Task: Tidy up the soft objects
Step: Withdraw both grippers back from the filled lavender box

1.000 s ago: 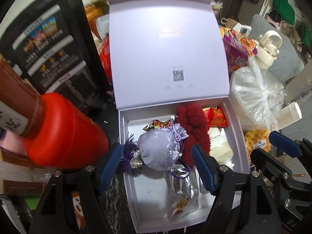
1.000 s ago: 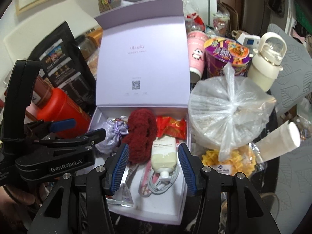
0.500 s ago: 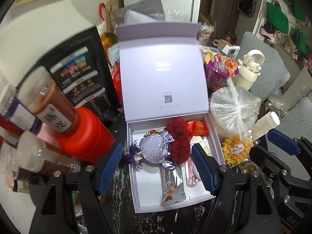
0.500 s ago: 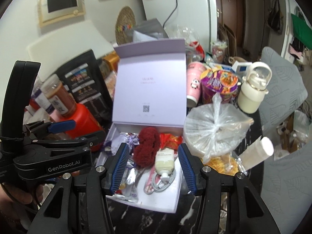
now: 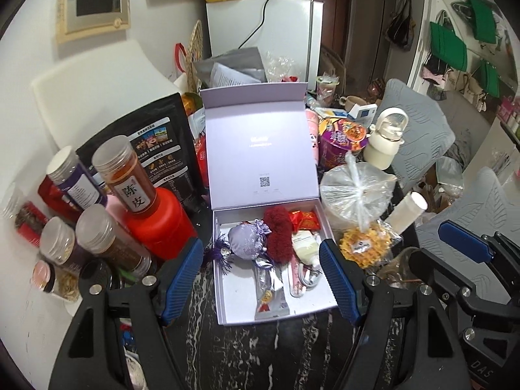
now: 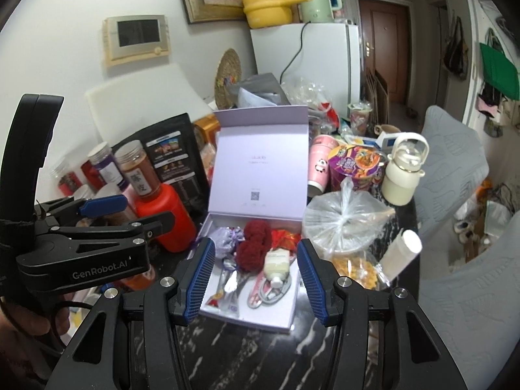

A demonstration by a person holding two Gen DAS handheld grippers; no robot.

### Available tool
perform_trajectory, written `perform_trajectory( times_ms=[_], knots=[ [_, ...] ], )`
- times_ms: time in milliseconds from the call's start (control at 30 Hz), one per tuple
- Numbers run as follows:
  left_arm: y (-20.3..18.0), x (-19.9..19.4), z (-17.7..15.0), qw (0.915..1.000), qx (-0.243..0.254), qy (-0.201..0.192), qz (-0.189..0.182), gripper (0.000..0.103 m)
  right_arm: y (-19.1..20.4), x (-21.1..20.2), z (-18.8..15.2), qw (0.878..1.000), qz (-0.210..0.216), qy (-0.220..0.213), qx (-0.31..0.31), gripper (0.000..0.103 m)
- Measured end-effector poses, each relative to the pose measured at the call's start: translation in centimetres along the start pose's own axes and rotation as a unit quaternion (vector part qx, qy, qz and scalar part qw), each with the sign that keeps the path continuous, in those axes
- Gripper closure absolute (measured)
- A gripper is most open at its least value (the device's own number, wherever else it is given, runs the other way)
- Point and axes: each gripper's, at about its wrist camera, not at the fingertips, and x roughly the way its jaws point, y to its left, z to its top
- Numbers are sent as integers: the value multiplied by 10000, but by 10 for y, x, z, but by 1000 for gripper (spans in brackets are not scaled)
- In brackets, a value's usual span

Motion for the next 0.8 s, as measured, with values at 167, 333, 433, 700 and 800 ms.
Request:
perform_trajectory(
  times_ms=[167,333,433,700,800],
  knots=[
    [-12,-30,-14,9999,12,-173,1,29,1,-27,-14,9999,22,-108,-65,50],
    [-26,-60,-32,9994,24,-329,47,29,-1,-56,-32,9997,74,-227,-114,48],
    [-34,-75,-42,9992,2,-397,77,29,-4,-72,-42,9995,85,-265,-121,48],
    [-55,-114,-80,9988,-68,-467,110,29,-8,-117,-75,9991,95,-361,-210,41],
    [-63,-126,-95,9987,-100,-479,145,23,-11,-130,-89,9991,126,-350,-184,40]
  ],
)
